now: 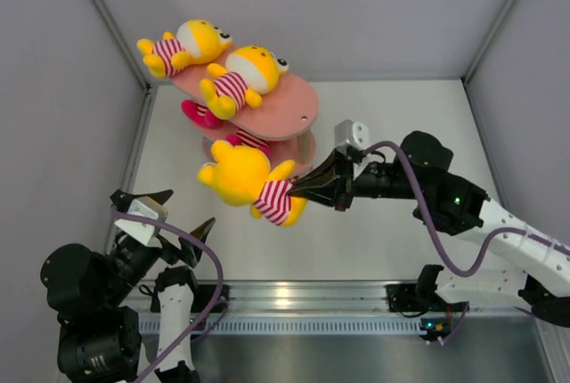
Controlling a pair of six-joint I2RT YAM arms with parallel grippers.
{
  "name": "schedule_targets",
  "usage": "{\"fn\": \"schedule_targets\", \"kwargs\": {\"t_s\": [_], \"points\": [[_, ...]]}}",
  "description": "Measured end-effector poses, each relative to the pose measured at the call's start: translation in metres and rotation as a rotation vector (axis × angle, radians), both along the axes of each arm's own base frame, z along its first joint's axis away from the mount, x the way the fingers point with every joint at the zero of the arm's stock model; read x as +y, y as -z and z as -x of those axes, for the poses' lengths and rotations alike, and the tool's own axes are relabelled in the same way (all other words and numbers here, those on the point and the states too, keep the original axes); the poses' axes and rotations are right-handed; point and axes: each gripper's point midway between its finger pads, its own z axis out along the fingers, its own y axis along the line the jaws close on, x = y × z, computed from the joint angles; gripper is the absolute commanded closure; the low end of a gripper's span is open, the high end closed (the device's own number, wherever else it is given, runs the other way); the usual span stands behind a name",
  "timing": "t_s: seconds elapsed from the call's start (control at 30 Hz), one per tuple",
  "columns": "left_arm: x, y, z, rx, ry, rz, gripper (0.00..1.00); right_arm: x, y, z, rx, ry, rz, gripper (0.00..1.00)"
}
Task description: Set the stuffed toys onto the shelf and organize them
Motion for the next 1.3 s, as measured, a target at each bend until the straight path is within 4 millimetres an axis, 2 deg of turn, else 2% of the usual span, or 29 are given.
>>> {"fn": "schedule_targets", "kwargs": {"t_s": [0.2, 0.37, 0.47, 0.5, 0.53, 0.6, 0.63, 0.7, 0.83, 0.87, 0.97, 1.03, 1.07, 1.13, 1.23, 1.3], "points": [[-0.015, 0.014, 0.011, 0.015, 0.09, 0.016, 0.02, 0.038, 0.031, 0.017, -0.019, -0.106, 0.071, 1.0], [-0.013, 0.035, 0.001, 0.081, 0.102, 0.033, 0.03, 0.06, 0.045, 0.041, -0.052, -0.21, 0.097, 1.0], [-0.012, 0.046, -0.004, 0.113, 0.113, 0.035, 0.24, 0.064, 0.047, 0.047, -0.074, -0.244, 0.098, 1.0], [-0.014, 0.048, -0.004, 0.116, 0.127, 0.035, 0.39, 0.064, 0.048, 0.048, -0.084, -0.251, 0.098, 1.0], [-0.016, 0.05, -0.003, 0.117, 0.146, 0.035, 0.44, 0.065, 0.048, 0.048, -0.097, -0.258, 0.096, 1.0], [-0.021, 0.053, 0.0, 0.112, 0.19, 0.031, 0.64, 0.065, 0.049, 0.049, -0.119, -0.269, 0.097, 1.0], [-0.024, 0.055, 0.002, 0.11, 0.213, 0.031, 0.98, 0.066, 0.049, 0.05, -0.129, -0.276, 0.098, 1.0], [-0.027, 0.055, 0.004, 0.103, 0.243, 0.026, 1.0, 0.068, 0.05, 0.05, -0.142, -0.286, 0.105, 1.0], [-0.027, 0.056, 0.005, 0.098, 0.237, 0.02, 1.0, 0.07, 0.05, 0.049, -0.15, -0.285, 0.109, 0.61], [-0.026, 0.056, 0.005, 0.096, 0.231, 0.018, 1.0, 0.069, 0.05, 0.048, -0.152, -0.277, 0.107, 0.4], [-0.025, 0.055, 0.005, 0.093, 0.215, 0.017, 1.0, 0.061, 0.05, 0.044, -0.146, -0.232, 0.101, 0.16], [-0.024, 0.051, 0.007, 0.085, 0.203, 0.016, 1.0, 0.047, 0.052, 0.041, -0.128, -0.197, 0.086, 0.11], [-0.025, 0.048, 0.008, 0.077, 0.2, 0.017, 1.0, 0.039, 0.055, 0.04, -0.116, -0.183, 0.08, 0.06], [-0.027, 0.038, 0.015, 0.051, 0.198, 0.014, 1.0, 0.019, 0.058, 0.038, -0.101, -0.155, 0.047, 0.03], [-0.031, 0.023, 0.026, 0.001, 0.202, 0.005, 1.0, -0.011, 0.06, 0.035, -0.083, -0.1, -0.003, 0.03], [-0.034, 0.014, 0.033, -0.022, 0.202, 0.006, 1.0, -0.022, 0.053, 0.035, -0.059, -0.072, -0.038, 0.04]]}}
